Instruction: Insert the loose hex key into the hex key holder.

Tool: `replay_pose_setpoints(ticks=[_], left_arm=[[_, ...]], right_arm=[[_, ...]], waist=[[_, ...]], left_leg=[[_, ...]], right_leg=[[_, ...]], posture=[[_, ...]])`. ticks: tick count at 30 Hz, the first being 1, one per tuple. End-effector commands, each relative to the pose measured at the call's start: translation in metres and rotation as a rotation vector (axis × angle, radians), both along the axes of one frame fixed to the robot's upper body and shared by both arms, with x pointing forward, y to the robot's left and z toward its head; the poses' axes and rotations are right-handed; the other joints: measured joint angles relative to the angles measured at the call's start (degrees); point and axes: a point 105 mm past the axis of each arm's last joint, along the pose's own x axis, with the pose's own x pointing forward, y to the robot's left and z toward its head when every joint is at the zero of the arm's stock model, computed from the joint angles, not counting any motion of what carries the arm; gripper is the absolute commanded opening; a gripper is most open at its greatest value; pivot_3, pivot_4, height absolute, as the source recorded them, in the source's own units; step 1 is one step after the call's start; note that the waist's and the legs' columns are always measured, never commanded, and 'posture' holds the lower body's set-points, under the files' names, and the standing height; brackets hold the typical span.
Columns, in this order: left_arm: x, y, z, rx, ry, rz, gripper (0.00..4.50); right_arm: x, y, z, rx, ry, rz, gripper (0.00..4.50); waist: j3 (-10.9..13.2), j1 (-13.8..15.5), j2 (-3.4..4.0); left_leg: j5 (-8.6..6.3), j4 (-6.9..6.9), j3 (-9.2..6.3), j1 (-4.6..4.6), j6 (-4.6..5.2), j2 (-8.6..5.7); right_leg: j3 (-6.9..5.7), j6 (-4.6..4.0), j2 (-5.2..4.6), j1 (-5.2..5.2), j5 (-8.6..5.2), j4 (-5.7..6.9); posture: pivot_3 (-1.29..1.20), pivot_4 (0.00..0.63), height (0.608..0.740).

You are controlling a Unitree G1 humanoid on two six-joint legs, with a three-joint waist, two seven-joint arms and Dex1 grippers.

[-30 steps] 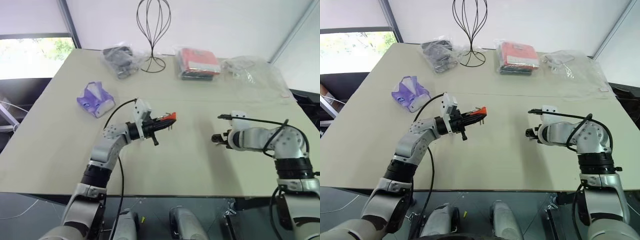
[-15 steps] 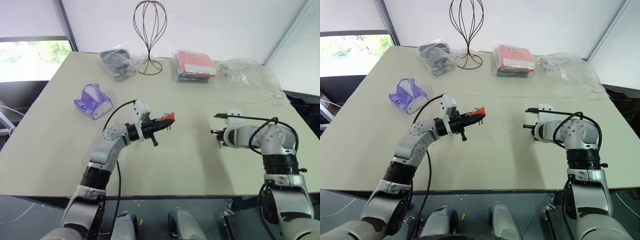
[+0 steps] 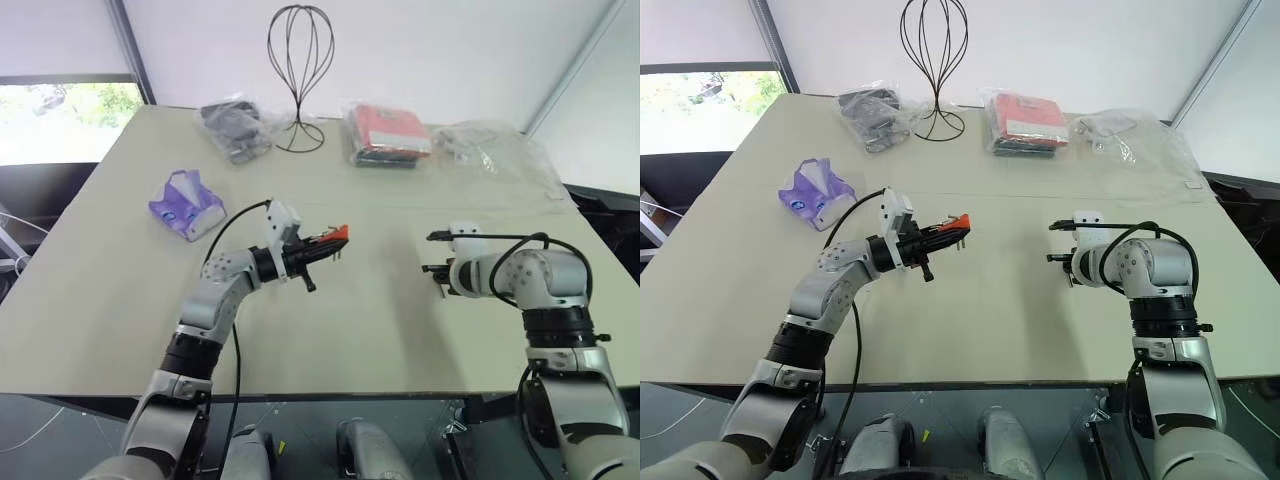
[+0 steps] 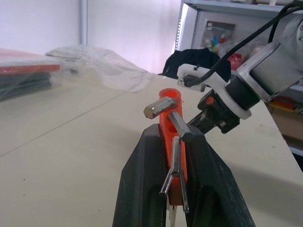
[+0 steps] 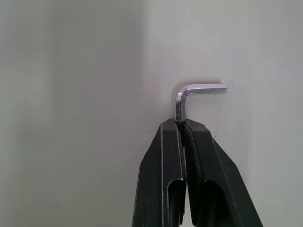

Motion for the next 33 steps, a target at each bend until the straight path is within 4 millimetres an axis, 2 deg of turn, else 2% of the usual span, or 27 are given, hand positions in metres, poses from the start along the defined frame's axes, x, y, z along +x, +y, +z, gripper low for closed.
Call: replay_pose_setpoints(ticks=[1,5,9,12,13,14,15,17,20,23,27,33], left_arm=[[-0.001,-0.005,0.015,-0.009,-0.065,-0.022,0.0],[-0.001,-0.007,0.015,-0.009,-0.067,-0.028,0.0],[0.0,-0.007,0.018,-0.015,-0.073,-0.027,0.0],[0.003,-0.003,0.02,-0.012,-0.081,-0.02,0.0],[0.005,-0.002,0.022,-0.013,-0.081,-0.018,0.0],[0.008,0.0,0.025,-0.017,-0.081,-0.018,0.0],[0.011,0.001,0.029,-0.024,-0.077,-0.023,0.0],[0.017,0.005,0.037,-0.028,-0.06,-0.053,0.0],[0.021,0.012,0.049,0.016,-0.018,-0.183,0.0],[0.033,0.018,0.067,0.025,0.0,-0.241,0.0],[0.045,0.019,0.094,0.0,0.015,-0.282,0.0],[0.043,0.01,0.113,0.036,0.015,-0.392,0.0]], right_arm=[[-0.018,0.0,-0.029,0.005,0.178,0.054,0.05],[-0.016,0.008,-0.015,0.019,0.184,0.15,0.05],[0.005,0.023,0.026,0.008,0.017,0.263,0.05],[0.034,0.035,0.08,0.06,-0.228,0.243,0.05],[0.041,0.04,0.101,0.095,-0.318,0.231,0.05],[0.047,0.046,0.122,0.15,-0.411,0.222,0.05],[0.05,0.051,0.141,0.211,-0.492,0.216,0.05],[0.051,0.062,0.179,0.331,-0.67,0.237,0.05],[0.035,0.077,0.226,0.443,-0.914,0.35,0.05],[0.018,0.091,0.242,0.497,-1.025,0.464,0.05],[0.004,0.102,0.246,0.537,-1.094,0.537,0.05],[-0.012,0.123,0.253,0.644,-1.178,0.6,0.05]], waist=[[0.0,0.0,0.07],[0.3,0.0,0.43],[0.5,-0.1,0.74],[0.9,-0.2,1.27],[1.1,-0.1,1.59],[1.4,0.1,2.01],[1.6,0.3,2.23],[1.7,1.2,2.32],[1.7,1.9,2.35],[1.7,1.9,2.44],[1.7,1.8,2.45],[1.8,1.7,2.5]], left_leg=[[0.0,0.0,0.01,0.0,0.0,0.0],[0.01,-0.16,0.08,-0.06,0.02,0.01],[-0.05,-0.25,0.12,-0.18,0.12,-0.02],[-0.09,-0.23,0.15,-0.4,0.2,0.04],[-0.08,-0.19,0.14,-0.51,0.21,0.03],[-0.08,-0.09,0.1,-0.77,0.21,0.0],[-0.06,0.06,0.01,-1.08,0.22,-0.01],[-0.04,0.1,-0.3,-1.44,0.22,-0.01],[-0.03,0.01,-0.55,-1.73,0.22,0.05],[-0.04,-0.05,-0.54,-1.93,0.22,0.05],[-0.04,0.0,-0.39,-2.06,0.22,-0.04],[-0.04,0.0,-0.42,-2.06,0.23,-0.07]], right_leg=[[-0.02,0.0,0.01,-0.02,0.0,0.0],[-0.02,0.03,0.07,-0.19,-0.01,0.02],[-0.05,0.16,0.25,-0.39,-0.07,0.1],[0.02,0.44,0.48,-0.76,0.04,0.26],[0.06,0.81,0.5,-0.85,0.14,0.25],[0.1,1.58,0.53,-1.05,0.34,0.26],[0.15,1.84,0.74,-1.31,0.48,0.31],[0.2,2.24,1.03,-1.76,0.71,0.49],[0.08,2.31,1.24,-2.17,0.72,0.72],[0.04,2.37,1.2,-2.27,0.65,0.6],[0.05,2.41,1.02,-2.2,0.66,0.4],[0.05,2.44,1.02,-2.22,0.65,0.37]], posture=[[0.0,0.15,0.739],[0.0,0.15,0.739],[0.0,0.15,0.739],[0.0,0.15,0.739],[0.0,0.15,0.739],[0.0,0.15,0.739],[0.0,0.15,0.739],[0.0,0.15,0.739],[0.0,0.15,0.739],[0.0,0.15,0.739],[0.0,0.15,0.739],[0.0,0.15,0.739]])
